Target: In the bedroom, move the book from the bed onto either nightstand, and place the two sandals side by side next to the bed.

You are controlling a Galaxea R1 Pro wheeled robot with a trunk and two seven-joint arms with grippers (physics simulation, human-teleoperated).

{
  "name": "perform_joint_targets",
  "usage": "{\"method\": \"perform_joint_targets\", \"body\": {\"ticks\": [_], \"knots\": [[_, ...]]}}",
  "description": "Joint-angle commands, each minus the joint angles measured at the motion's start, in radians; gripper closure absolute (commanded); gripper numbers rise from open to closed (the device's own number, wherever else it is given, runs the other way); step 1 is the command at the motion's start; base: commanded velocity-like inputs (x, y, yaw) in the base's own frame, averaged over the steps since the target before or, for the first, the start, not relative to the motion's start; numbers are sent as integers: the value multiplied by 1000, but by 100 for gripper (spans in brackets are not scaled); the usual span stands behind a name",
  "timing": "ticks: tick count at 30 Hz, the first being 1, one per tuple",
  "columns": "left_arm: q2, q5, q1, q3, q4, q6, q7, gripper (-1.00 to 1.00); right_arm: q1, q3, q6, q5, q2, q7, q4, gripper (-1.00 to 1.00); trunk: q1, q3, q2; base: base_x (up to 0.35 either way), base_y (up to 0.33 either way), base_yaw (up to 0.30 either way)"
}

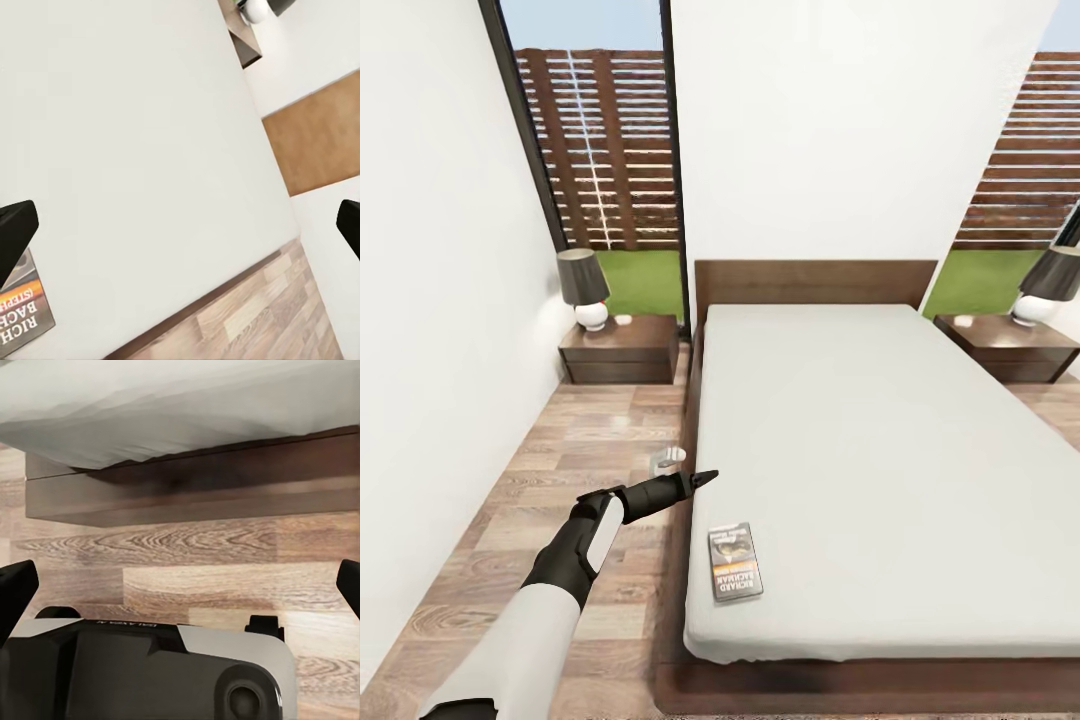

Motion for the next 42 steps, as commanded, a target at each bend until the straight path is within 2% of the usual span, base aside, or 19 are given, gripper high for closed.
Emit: {"method": "perform_joint_targets", "body": {"ticks": [1,35,38,39,42], "knots": [[-1,3,-1,4,0,7,-3,-100,-1,-8,-6,11,0,5,1,-100,0,-3,-2,0,0,0],[-1,4,-1,4,0,7,-3,-100,-1,-14,6,9,-5,4,1,-100,0,-57,-2,0,0,0],[-1,3,-1,4,0,8,-3,-100,-1,-17,17,7,-26,6,0,-100,0,-62,-2,0,0,0],[-1,4,-1,4,0,7,-3,-100,-1,-17,27,6,-44,7,0,-100,0,-64,-2,0,0,0],[0,4,-1,4,0,7,-3,-100,-1,-17,59,3,-71,16,1,-100,0,-68,-2,0,0,0]]}}
